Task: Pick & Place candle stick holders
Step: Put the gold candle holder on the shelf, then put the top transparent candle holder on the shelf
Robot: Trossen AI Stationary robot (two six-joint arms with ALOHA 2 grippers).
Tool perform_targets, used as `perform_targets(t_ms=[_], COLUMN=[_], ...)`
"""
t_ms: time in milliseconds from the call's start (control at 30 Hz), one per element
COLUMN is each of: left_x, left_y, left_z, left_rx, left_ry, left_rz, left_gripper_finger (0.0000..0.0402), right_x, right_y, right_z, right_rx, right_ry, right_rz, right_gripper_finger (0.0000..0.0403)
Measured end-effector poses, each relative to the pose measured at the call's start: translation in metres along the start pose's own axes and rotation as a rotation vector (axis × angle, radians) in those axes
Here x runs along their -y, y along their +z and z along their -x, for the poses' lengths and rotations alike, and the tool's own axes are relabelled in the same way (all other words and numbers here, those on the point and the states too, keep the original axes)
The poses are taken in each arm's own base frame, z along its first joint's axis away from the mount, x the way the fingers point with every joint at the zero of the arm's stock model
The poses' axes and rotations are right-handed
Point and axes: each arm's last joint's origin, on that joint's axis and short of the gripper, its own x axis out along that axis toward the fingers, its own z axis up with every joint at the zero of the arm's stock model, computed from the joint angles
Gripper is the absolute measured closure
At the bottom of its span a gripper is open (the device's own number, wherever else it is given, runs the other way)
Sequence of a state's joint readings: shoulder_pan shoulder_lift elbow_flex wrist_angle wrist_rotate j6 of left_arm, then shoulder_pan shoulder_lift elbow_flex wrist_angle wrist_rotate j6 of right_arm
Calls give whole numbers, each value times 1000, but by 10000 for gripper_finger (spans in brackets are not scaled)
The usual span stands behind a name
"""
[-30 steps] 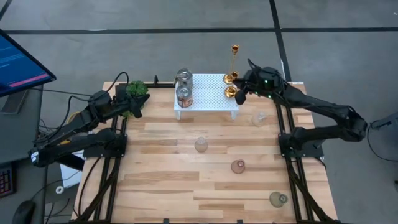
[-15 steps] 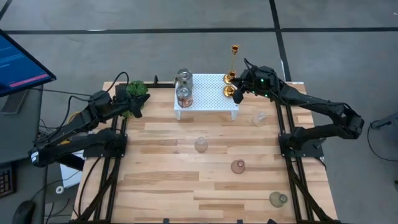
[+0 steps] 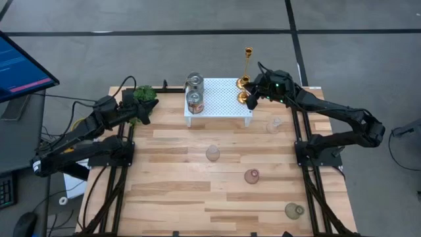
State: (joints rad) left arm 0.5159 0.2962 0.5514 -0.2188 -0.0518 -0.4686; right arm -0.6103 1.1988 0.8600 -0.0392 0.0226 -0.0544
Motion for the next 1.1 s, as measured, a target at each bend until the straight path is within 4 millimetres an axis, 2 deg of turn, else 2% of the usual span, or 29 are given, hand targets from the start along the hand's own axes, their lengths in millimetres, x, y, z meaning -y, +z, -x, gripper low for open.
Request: perform_targets(t_ms=[400, 667, 767, 933, 1100], left_x=[0, 0, 0, 0, 0], left_y=[0, 0, 0, 0, 1], left_z=[0, 0, 0, 0, 0], left_rx=[3, 3, 3, 4, 7], left_ry=[-1, -2, -2, -2, -4], left_rz=[1, 8, 8, 8, 8], left_gripper_finger=[396, 396, 396, 396, 396], right_x=[1, -1, -1, -1, 0], right_y=[-4, -4, -3, 2, 14], right_z=[0, 1, 4, 18, 46], right_rx=[-38, -40, -36, -63, -134], right_ry=[3, 32, 29, 28, 10], right_rz=[-31, -29, -35, -33, -27], right_gripper_finger=[293, 170, 140, 134, 134])
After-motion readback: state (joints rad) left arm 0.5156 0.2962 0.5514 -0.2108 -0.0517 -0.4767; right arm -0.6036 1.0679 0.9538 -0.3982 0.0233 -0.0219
